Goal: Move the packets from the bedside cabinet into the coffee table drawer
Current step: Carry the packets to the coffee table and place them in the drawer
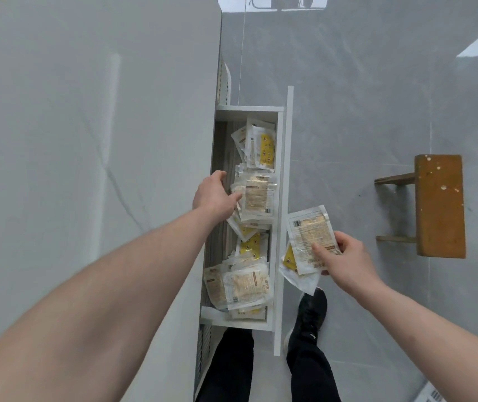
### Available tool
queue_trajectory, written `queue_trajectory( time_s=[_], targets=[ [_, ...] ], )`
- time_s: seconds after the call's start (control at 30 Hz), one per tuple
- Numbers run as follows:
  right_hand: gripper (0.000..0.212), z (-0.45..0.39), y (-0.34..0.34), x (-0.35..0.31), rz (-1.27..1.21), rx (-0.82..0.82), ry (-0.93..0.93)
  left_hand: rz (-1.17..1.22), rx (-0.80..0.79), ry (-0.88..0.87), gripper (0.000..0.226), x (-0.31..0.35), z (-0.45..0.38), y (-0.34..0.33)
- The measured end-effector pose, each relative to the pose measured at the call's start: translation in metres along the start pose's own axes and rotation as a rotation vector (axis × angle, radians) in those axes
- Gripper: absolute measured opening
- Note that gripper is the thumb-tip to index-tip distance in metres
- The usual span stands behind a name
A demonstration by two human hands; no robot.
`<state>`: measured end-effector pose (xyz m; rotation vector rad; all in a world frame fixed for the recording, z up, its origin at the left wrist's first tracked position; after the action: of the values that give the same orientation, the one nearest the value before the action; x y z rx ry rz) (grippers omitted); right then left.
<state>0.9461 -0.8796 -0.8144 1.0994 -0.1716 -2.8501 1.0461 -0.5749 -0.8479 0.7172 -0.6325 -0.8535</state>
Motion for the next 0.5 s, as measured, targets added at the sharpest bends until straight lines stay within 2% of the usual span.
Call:
queue_trajectory(
  time_s=[0.07,0.13,0.2,0.27,0.33,0.43,0.5],
  targets=[
    [0.013,0.002,-0.003,0.0,-0.038,-0.028,-0.018,-0.025,0.021,-0.024,0.067,-0.001,0.013,0.0],
    [0.015,0.006,-0.009,0.001,-0.067,-0.074,-0.046,0.078,-0.029,-0.082,0.054,-0.004,0.037,-0.01],
    [0.018,0.009,-0.016,0.004,-0.073,-0.124,-0.088,0.261,-0.235,-0.107,0.043,-0.013,0.071,-0.031],
    [0.021,0.011,-0.025,0.007,-0.086,-0.184,-0.134,0.329,-0.477,-0.157,0.045,-0.022,0.109,-0.053],
    [0.023,0.015,-0.037,0.01,-0.093,-0.259,-0.175,0.369,-0.593,-0.166,0.046,-0.033,0.14,-0.071],
    [0.019,0.023,-0.055,0.016,0.012,-0.333,-0.193,0.403,-0.522,-0.101,0.021,-0.051,0.164,-0.087],
    [0.015,0.024,-0.059,0.018,0.197,-0.267,-0.108,0.423,-0.424,-0.022,0.009,-0.067,0.169,-0.092]
  ],
)
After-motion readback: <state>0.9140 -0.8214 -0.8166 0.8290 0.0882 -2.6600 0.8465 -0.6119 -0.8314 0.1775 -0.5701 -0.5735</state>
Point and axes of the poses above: each hand's wrist, its own z-axis away from the middle knuckle, its own y-axis out of the back of the hand, x = y × z, the point moved 6 cm from there along -z, towards the middle knuckle, and after that the axes turned 13 degrees about -z, right-handed, at the moved point
